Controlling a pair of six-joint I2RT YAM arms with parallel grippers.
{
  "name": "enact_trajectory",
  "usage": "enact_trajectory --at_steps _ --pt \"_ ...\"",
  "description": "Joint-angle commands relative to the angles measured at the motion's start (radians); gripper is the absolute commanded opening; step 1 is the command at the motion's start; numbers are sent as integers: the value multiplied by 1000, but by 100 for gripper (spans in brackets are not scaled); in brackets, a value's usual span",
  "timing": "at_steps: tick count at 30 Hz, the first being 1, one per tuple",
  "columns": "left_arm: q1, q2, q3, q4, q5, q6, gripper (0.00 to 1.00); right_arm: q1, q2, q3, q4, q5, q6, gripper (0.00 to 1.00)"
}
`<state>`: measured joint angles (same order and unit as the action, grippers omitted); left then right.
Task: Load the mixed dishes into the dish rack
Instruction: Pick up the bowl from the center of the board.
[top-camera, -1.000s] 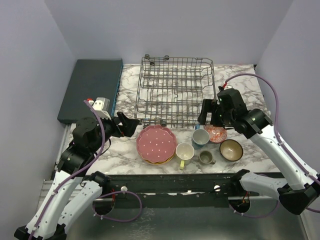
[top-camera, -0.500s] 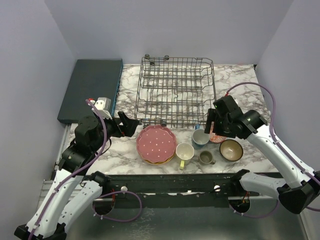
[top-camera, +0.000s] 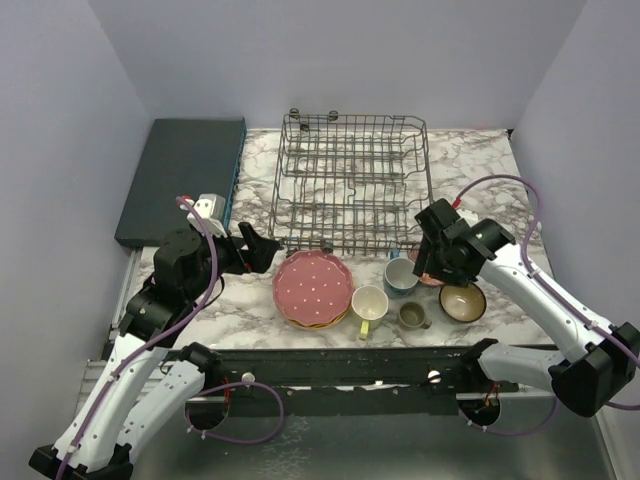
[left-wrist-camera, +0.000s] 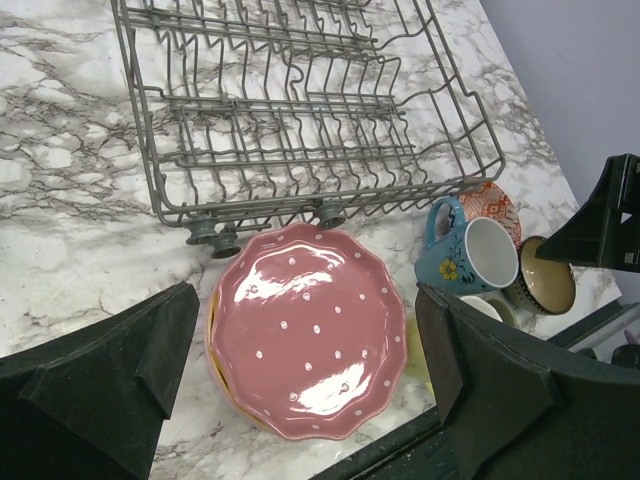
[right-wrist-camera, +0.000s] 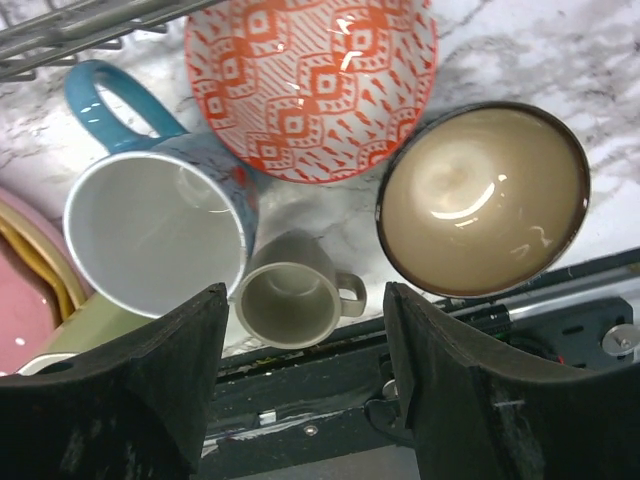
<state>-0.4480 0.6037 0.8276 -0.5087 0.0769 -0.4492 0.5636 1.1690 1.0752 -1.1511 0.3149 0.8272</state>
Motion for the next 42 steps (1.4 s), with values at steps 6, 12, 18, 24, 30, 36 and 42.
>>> enact_trajectory --at_steps 6,12,18,24,30,36,42 --pt "-1 0 10 -7 24 0 99 2 -59 -67 -132 99 182 66" --pt "-1 2 9 -6 41 -1 99 2 -60 -112 -123 86 219 62" --pt "-1 1 9 -6 50 1 99 2 -31 -151 -62 66 207 59" --pt "-1 -13 6 -8 48 1 99 -4 3 -185 -8 57 201 57" --pt "-2 -12 5 -8 47 3 99 -35 27 -215 41 55 205 53" --pt "-1 -11 7 -8 51 3 99 -52 55 -227 69 75 229 49" --pt "-1 -7 5 -9 50 4 99 -62 72 -244 105 81 221 46"
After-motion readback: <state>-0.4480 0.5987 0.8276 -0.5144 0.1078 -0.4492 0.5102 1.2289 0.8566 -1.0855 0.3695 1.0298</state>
